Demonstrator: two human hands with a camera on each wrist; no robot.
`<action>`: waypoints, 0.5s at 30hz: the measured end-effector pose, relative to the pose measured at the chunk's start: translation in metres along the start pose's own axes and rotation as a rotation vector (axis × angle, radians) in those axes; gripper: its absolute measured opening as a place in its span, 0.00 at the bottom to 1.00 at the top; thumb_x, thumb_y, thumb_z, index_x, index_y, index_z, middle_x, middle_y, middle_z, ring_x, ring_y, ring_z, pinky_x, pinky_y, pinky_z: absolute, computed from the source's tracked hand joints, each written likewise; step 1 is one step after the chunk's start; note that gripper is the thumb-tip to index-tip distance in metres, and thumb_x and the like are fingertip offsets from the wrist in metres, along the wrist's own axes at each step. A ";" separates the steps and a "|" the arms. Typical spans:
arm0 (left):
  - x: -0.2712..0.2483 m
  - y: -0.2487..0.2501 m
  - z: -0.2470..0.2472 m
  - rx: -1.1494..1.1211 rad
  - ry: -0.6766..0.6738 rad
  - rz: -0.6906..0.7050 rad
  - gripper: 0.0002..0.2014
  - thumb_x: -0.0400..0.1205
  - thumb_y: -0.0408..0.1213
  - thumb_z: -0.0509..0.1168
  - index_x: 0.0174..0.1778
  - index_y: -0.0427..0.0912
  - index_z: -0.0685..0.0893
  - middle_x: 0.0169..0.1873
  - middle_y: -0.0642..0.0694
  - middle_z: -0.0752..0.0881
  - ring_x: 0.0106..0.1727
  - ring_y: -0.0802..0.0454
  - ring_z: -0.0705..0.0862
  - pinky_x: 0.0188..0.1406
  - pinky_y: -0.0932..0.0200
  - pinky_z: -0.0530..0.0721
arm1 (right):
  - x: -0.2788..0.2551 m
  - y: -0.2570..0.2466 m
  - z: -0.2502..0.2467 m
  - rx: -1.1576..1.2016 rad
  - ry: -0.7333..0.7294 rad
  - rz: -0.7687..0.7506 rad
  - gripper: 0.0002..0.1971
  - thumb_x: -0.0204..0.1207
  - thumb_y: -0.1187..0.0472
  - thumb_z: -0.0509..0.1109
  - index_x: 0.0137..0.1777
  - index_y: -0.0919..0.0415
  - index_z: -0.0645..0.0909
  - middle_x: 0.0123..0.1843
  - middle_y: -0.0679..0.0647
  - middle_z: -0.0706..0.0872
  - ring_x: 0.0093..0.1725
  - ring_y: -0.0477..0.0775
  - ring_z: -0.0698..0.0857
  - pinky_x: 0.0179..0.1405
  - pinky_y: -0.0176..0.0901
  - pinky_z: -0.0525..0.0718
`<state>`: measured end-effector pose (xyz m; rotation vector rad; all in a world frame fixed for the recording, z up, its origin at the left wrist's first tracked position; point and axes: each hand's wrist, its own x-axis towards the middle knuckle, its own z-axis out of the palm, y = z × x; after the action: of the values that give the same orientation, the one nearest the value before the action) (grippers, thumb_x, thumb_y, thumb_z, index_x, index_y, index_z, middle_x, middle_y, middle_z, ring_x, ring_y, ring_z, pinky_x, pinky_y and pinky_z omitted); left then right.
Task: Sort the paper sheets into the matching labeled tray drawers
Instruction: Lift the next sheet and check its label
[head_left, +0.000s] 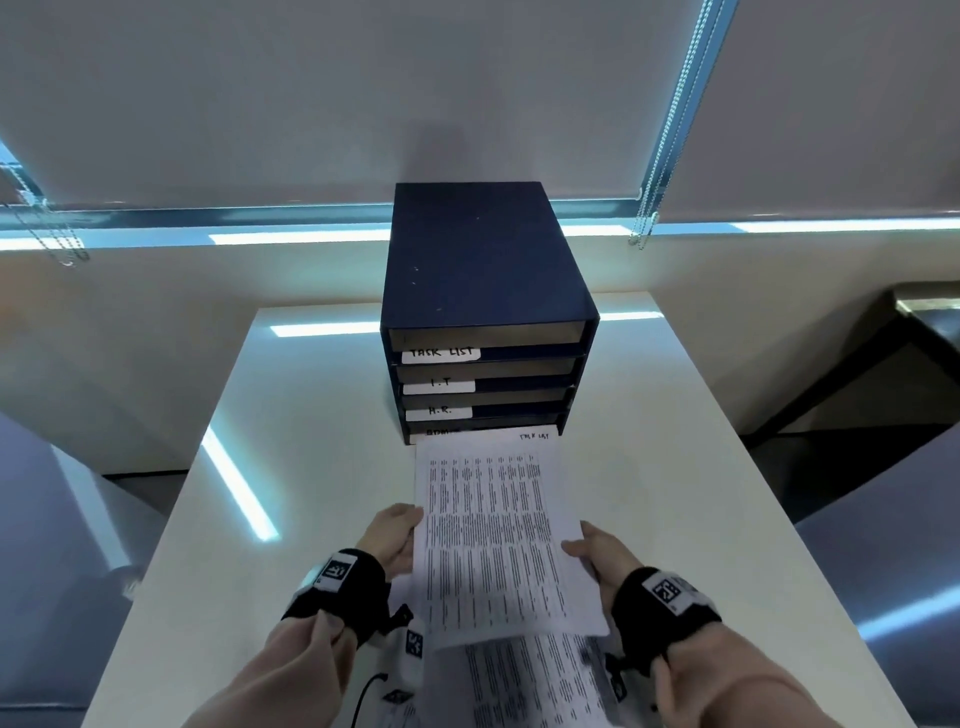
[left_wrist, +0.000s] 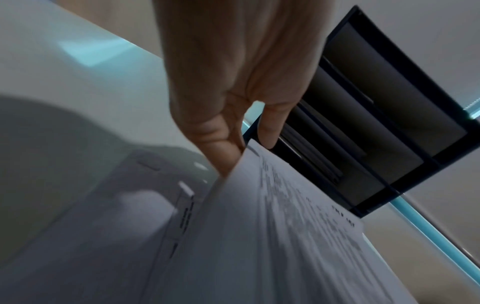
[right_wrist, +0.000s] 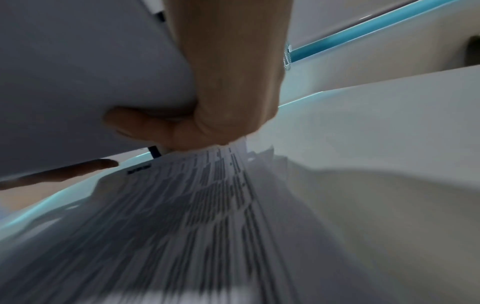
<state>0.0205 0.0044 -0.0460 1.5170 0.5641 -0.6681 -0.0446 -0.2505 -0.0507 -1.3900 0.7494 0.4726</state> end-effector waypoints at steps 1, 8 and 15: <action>0.003 0.001 -0.001 0.011 -0.008 -0.001 0.07 0.87 0.31 0.56 0.55 0.30 0.75 0.15 0.49 0.66 0.11 0.56 0.65 0.15 0.70 0.69 | 0.008 -0.008 0.001 0.004 0.019 -0.002 0.29 0.80 0.77 0.59 0.81 0.70 0.59 0.77 0.67 0.71 0.75 0.65 0.73 0.78 0.57 0.66; -0.012 0.001 -0.009 0.105 -0.043 0.074 0.05 0.82 0.27 0.59 0.43 0.39 0.74 0.34 0.41 0.81 0.32 0.46 0.82 0.30 0.57 0.81 | 0.012 -0.002 0.001 0.056 -0.048 -0.020 0.27 0.74 0.78 0.63 0.75 0.72 0.68 0.68 0.61 0.80 0.68 0.62 0.78 0.71 0.51 0.71; -0.053 0.005 -0.018 0.150 -0.111 0.228 0.02 0.81 0.32 0.63 0.46 0.39 0.76 0.37 0.38 0.86 0.35 0.44 0.84 0.27 0.57 0.82 | -0.017 0.014 -0.004 0.187 -0.029 -0.092 0.21 0.77 0.76 0.60 0.69 0.63 0.75 0.67 0.54 0.84 0.68 0.57 0.80 0.78 0.59 0.68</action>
<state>-0.0125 0.0245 -0.0051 1.6438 0.2558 -0.6234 -0.0668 -0.2505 -0.0480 -1.2342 0.6853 0.3407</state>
